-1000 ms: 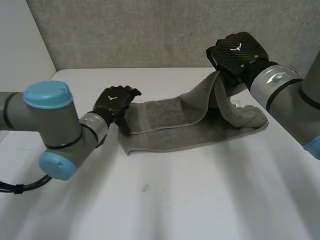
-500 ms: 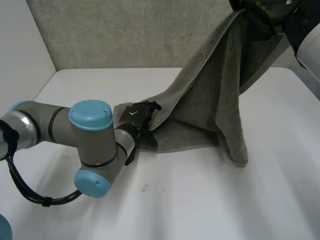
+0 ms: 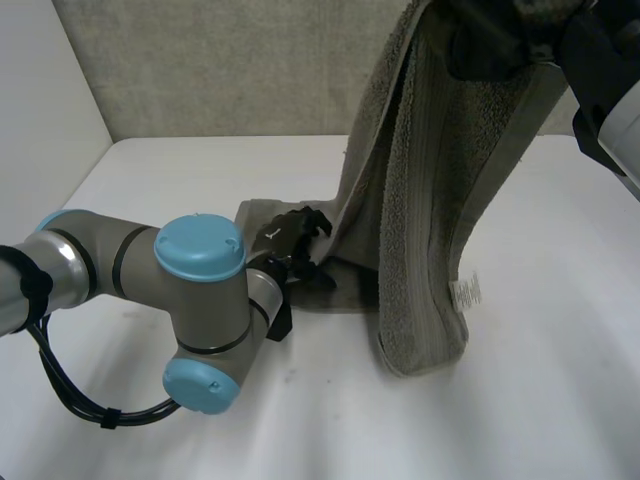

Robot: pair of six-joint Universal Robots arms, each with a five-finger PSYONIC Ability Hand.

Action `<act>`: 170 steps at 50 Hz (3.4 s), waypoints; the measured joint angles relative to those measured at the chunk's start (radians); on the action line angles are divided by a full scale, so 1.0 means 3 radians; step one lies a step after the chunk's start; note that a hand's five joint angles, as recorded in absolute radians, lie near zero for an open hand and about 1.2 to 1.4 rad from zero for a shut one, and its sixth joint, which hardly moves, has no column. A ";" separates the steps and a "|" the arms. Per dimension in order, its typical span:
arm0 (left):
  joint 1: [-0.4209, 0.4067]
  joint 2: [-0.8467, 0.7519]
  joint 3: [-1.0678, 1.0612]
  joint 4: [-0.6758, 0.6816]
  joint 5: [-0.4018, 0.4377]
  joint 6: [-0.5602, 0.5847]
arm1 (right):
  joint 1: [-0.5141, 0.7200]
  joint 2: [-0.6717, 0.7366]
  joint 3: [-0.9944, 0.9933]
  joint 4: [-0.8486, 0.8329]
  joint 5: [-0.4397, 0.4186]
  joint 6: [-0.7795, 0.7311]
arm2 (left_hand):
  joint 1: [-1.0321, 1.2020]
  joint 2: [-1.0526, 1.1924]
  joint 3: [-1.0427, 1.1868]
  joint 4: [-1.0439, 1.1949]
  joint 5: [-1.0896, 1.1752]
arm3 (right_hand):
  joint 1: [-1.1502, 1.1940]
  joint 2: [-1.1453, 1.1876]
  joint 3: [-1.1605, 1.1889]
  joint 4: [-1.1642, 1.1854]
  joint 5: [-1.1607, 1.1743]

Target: Fold the towel.

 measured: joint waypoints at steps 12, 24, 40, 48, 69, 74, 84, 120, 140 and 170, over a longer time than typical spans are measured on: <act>0.0033 -0.0012 -0.0015 0.0213 -0.0446 0.0049 | 0.0025 -0.0105 0.0050 0.0063 0.0093 -0.0004 | 0.1842 0.1887 0.1881 0.1904 0.1886 | 0.0000 0.0000 0.0000 0.0000 0.0000; 0.0810 0.0521 -0.0268 0.0165 -0.0225 0.0752 | -0.0274 0.0004 0.0076 0.0075 0.0076 -0.0023 | 0.1978 0.2033 0.2031 0.2055 0.2022 | 0.0000 0.0000 0.0000 0.0000 0.0000; 0.1482 0.2042 -0.0760 -0.0554 0.1027 0.2302 | -0.0916 0.0508 0.0053 0.0518 -0.0295 -0.0194 | 0.1981 0.2036 0.2034 0.2058 0.2034 | 0.0000 0.0000 0.0000 0.0000 0.0026; 0.1460 0.2081 -0.0841 -0.1254 0.1091 0.2690 | -0.0923 0.0827 0.0034 0.1016 -0.0335 -0.0724 | 0.1981 0.2037 0.2034 0.2058 0.2034 | 0.0000 0.0000 0.0000 0.0000 0.0026; 0.1425 -0.0160 0.1289 -0.1448 0.1019 0.3359 | -0.0827 0.2908 -0.2102 0.1218 -0.0275 -0.1057 | 0.1981 0.2038 0.2037 0.2059 0.2034 | 0.0000 -0.0003 0.0000 0.0000 0.0026; 0.1388 -0.0334 0.2096 -0.1006 0.1000 0.3318 | -0.0795 0.3396 -0.3106 0.1132 -0.0248 -0.1015 | 0.1981 0.2039 0.2037 0.2059 0.2034 | 0.0000 -0.0003 0.0034 0.0000 0.0026; 0.1317 -0.0015 0.2447 0.0033 0.0823 0.2794 | -0.0777 0.3480 -0.4328 0.0188 -0.0038 -0.0358 | 0.1981 0.2039 0.2038 0.2059 0.2035 | 0.0001 -0.0003 0.0041 0.0000 0.0026; 0.1340 0.0697 -0.1105 -0.0246 0.0861 0.3645 | -0.1104 0.1860 0.0537 -0.0040 -0.0342 -0.0916 | 0.1617 0.1621 0.1622 0.1666 0.1671 | 0.0001 -0.0003 0.0043 0.0000 0.0027; 0.1342 0.0464 -0.1184 0.0149 0.0731 0.3532 | -0.1309 0.1829 0.0820 -0.0648 -0.0307 -0.0467 | 0.0262 0.0252 0.0254 0.0271 0.0262 | 0.0001 -0.0003 0.0043 0.0000 0.0042; 0.1665 0.0788 -0.1329 0.0366 0.0340 0.3569 | -0.1380 0.1818 0.0943 -0.0804 -0.0246 -0.0520 | 0.1840 0.1944 0.1939 0.1957 0.1916 | 0.0001 -0.0003 0.0043 0.0000 0.0042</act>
